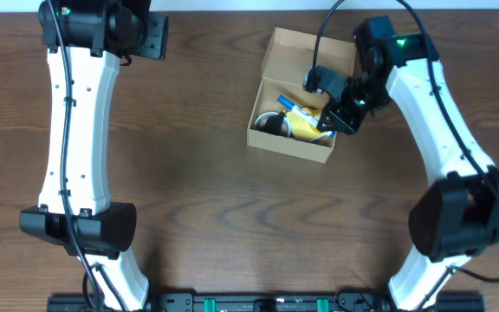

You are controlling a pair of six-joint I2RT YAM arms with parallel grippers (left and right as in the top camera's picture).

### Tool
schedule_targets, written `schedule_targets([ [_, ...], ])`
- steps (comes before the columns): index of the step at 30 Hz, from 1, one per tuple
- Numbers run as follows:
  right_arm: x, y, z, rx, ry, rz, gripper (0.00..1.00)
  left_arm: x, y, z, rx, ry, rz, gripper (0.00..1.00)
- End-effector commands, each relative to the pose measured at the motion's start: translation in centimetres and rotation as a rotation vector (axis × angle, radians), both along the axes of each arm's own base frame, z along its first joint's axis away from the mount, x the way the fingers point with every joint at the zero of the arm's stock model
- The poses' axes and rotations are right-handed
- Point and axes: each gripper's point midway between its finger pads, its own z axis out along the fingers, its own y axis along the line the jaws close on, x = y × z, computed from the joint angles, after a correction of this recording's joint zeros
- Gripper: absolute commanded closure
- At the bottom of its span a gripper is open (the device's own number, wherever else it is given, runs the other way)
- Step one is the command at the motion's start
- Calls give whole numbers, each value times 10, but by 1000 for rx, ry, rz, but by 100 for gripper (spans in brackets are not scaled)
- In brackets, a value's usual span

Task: Pack container
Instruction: 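Carry the marker over the box and lower it inside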

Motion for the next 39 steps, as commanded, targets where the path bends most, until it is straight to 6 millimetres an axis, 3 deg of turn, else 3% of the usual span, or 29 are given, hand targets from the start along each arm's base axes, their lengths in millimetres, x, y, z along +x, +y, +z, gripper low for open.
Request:
schedule_targets([
  [1, 0, 6, -11, 34, 39, 42, 87, -7, -1, 15, -13, -34, 3, 37],
  [7, -1, 6, -35, 25, 108, 54, 87, -6, -1, 15, -12, -34, 2, 37],
  [14, -1, 6, -37, 23, 112, 54, 86, -5, -1, 16, -13, -40, 2, 37],
  [16, -1, 5, -37, 19, 113, 54, 77, -5, -1, 16, -13, -40, 2, 37],
  [17, -2, 5, -37, 18, 118, 53, 59, -5, -1, 16, -13, -40, 2, 37],
  [18, -3, 5, -37, 18, 121, 53, 55, -5, -1, 16, -13, -40, 2, 37],
  [24, -1, 2, -38, -2, 121, 36, 52, -5, -1, 16, -14, -39, 2, 37],
  [27, 11, -2, -42, -37, 93, -27, 51, -6, -2, 16, -21, -35, -4, 36],
  [31, 44, -26, -52, -193, 13, -239, 49, -7, -11, 15, -62, -28, -34, 35],
  [35, 57, -35, -53, -239, -22, -340, 49, -9, -14, 14, -74, -18, -44, 36],
  [39, 61, -40, -53, -265, -23, -404, 55, -11, -17, 13, -87, -13, -54, 36],
])
